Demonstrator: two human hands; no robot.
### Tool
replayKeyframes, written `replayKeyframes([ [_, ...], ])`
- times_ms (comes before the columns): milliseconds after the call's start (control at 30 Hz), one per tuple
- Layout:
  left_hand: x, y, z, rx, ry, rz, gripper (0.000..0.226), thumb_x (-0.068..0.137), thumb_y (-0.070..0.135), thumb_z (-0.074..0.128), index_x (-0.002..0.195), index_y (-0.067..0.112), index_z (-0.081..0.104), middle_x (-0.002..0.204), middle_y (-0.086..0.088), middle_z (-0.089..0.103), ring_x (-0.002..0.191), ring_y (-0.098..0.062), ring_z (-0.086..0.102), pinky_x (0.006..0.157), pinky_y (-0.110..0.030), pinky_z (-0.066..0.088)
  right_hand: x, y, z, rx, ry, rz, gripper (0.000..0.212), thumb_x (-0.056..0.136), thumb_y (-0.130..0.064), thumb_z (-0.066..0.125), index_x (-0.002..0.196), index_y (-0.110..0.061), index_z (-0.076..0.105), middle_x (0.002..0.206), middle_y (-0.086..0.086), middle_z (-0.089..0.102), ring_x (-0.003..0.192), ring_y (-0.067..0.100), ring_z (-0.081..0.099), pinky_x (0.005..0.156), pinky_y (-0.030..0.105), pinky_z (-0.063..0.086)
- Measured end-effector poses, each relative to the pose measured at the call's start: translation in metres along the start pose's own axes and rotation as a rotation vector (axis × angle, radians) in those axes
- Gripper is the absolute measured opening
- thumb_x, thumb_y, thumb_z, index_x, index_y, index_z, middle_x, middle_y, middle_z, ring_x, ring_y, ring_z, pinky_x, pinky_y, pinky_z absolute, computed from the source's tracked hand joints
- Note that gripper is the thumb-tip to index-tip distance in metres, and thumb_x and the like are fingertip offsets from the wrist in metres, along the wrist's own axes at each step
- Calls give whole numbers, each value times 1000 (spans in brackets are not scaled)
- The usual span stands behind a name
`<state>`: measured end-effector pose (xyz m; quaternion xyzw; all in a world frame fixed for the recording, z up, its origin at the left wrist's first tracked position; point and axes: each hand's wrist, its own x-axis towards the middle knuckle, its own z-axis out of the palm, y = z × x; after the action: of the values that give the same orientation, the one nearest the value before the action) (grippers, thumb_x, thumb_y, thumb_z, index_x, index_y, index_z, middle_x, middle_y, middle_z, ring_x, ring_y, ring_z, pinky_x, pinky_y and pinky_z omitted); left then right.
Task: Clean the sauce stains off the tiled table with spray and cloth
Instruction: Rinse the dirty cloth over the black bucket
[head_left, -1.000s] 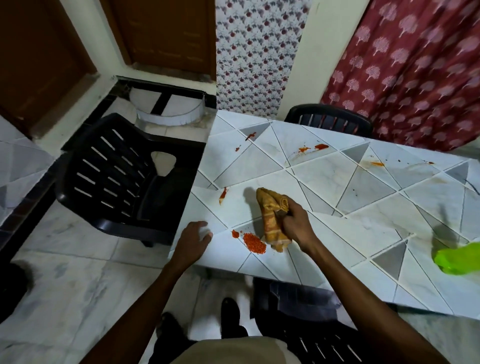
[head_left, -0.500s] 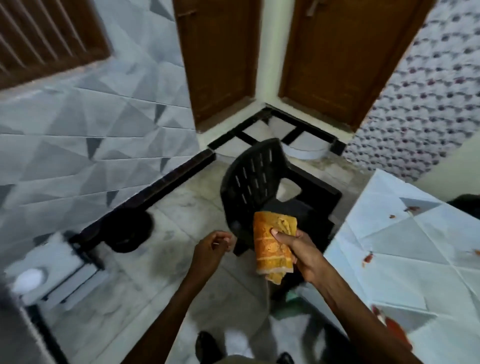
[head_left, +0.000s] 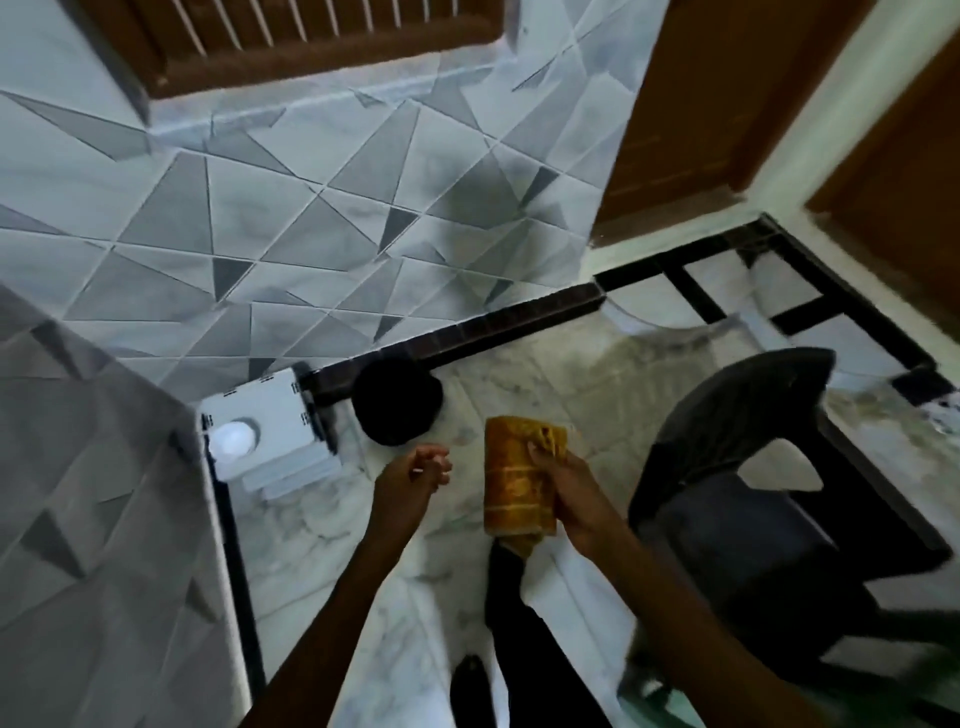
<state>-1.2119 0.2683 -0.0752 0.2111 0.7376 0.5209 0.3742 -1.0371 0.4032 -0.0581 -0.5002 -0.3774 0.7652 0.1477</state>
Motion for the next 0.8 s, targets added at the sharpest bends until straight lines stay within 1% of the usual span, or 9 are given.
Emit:
replayKeyframes([
  [67, 38, -7, -11, 2, 30, -43, 14, 98, 14, 57, 99, 19, 70, 90, -4, 74, 80, -20, 72, 78, -31, 57, 50, -9, 19, -12, -9, 46, 33, 95, -29, 68, 124, -13, 67, 116, 14, 75, 107, 33, 72, 92, 48, 58],
  [167, 97, -17, -24, -2, 73, -108, 15, 99, 9, 55, 105, 7, 68, 92, -9, 73, 79, -18, 71, 72, -21, 54, 128, -21, 47, -44, -38, 88, 36, 96, -29, 66, 128, -12, 65, 120, 16, 73, 112, 36, 69, 99, 54, 54],
  [267, 162, -34, -41, -1, 122, -189, 14, 99, 13, 55, 103, 11, 68, 92, -7, 73, 78, -16, 71, 73, -27, 54, 203, -32, 76, -58, -47, 144, 45, 91, -30, 69, 130, -10, 63, 123, 18, 71, 114, 38, 67, 101, 56, 52],
  [333, 205, -47, -55, -31, 161, -257, 13, 99, 15, 56, 101, 13, 69, 91, -8, 73, 77, -17, 70, 75, -31, 53, 249, -36, 95, -85, -54, 186, 53, 84, -34, 71, 131, -10, 63, 125, 18, 70, 113, 37, 68, 97, 54, 54],
  [467, 283, -76, -82, -105, 240, -391, 11, 96, 12, 57, 101, 11, 68, 87, -8, 73, 73, -19, 68, 75, -30, 51, 331, -29, 126, -115, -70, 255, 40, 96, -28, 64, 131, -10, 62, 120, 15, 71, 101, 30, 72, 79, 42, 58],
  [567, 353, -128, -98, -96, 256, -460, 11, 95, 13, 57, 100, 13, 67, 92, -11, 73, 78, -21, 70, 78, -31, 52, 404, -7, 145, -143, -80, 263, 37, 97, -29, 62, 129, -11, 62, 119, 14, 71, 98, 27, 72, 76, 40, 58],
  [633, 392, -166, -105, -102, 261, -511, 10, 95, 13, 58, 97, 17, 66, 96, -14, 73, 84, -26, 70, 76, -29, 53, 443, 10, 153, -156, -54, 256, 53, 90, -37, 72, 134, -10, 60, 124, 17, 70, 104, 32, 71, 81, 43, 57],
  [700, 434, -217, -110, -88, 263, -540, 9, 95, 11, 58, 96, 15, 66, 94, -16, 73, 82, -26, 69, 67, -23, 53, 491, 40, 159, -158, -25, 267, 70, 79, -46, 78, 135, -10, 59, 127, 19, 68, 112, 38, 68, 85, 47, 57],
  [800, 491, -294, -121, 3, 255, -492, 13, 94, 6, 57, 104, 12, 63, 91, -8, 69, 79, -22, 65, 66, -24, 51, 557, 88, 166, -161, -16, 279, 68, 79, -44, 77, 135, -10, 59, 129, 22, 66, 117, 43, 64, 86, 48, 56],
])
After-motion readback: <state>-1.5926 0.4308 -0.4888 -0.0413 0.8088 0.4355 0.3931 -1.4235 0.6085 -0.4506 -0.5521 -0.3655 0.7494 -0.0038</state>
